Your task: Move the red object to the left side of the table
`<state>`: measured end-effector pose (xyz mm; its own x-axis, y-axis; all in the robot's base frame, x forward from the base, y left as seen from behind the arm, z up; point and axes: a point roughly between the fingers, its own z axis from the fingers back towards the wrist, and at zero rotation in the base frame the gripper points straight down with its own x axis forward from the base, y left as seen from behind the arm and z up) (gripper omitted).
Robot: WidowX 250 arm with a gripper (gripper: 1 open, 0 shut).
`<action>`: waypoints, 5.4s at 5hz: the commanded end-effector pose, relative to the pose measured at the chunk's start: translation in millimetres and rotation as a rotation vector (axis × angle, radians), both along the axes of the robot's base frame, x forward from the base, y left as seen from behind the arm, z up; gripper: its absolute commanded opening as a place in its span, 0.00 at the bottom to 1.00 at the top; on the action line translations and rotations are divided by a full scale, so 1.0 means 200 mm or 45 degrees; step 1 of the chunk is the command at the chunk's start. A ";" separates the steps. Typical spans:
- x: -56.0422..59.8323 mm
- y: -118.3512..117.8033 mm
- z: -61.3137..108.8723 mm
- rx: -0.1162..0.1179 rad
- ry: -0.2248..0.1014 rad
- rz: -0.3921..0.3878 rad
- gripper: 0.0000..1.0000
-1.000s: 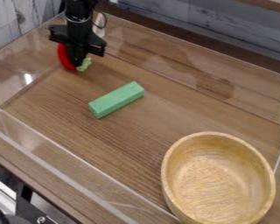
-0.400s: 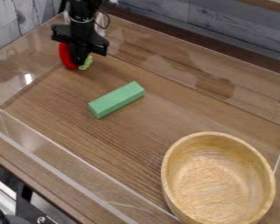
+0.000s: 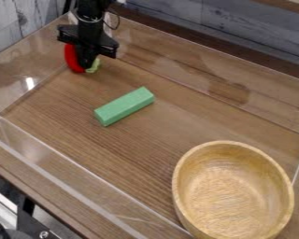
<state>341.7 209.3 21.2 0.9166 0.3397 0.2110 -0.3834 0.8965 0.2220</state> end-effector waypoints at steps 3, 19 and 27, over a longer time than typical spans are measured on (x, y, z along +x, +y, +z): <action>0.02 0.00 -0.06 -0.032 0.080 0.008 0.00; 0.03 0.03 0.02 -0.195 0.282 0.036 0.00; -0.03 0.05 0.08 -0.248 0.213 0.157 0.00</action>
